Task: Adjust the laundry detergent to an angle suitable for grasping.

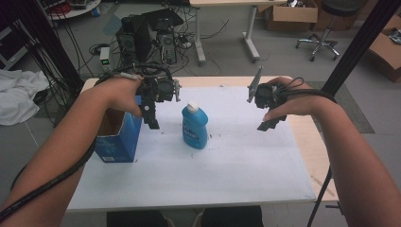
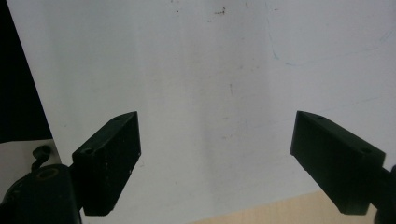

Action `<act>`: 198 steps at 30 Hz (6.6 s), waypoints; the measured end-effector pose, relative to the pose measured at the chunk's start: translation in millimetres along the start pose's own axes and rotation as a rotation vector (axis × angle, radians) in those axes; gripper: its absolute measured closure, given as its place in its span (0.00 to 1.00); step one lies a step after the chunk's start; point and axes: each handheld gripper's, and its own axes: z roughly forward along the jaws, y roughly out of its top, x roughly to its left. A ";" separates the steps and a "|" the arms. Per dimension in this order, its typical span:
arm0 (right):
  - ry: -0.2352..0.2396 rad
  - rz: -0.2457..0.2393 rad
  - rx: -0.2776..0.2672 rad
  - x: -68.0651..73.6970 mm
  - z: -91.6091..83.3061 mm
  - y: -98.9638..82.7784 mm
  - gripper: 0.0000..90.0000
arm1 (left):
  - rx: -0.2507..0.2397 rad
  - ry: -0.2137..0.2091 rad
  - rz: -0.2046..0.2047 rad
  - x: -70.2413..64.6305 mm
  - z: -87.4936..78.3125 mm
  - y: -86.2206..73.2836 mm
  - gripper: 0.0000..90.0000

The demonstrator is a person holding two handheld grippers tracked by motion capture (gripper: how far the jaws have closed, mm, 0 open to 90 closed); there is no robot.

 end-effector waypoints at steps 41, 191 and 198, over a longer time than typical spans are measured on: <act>-0.044 0.146 -0.544 45.1 70.2 -10.3 0.17 | 0.007 0.001 0.008 -8.3 -1.3 -0.5 0.01; -0.164 0.479 -1.143 54.6 197.5 90.3 0.43 | 0.027 -0.011 -0.004 -4.4 2.9 -7.3 0.01; -0.170 0.484 -1.146 54.9 198.0 88.2 0.45 | 0.028 -0.012 -0.002 -3.9 3.6 -5.9 0.01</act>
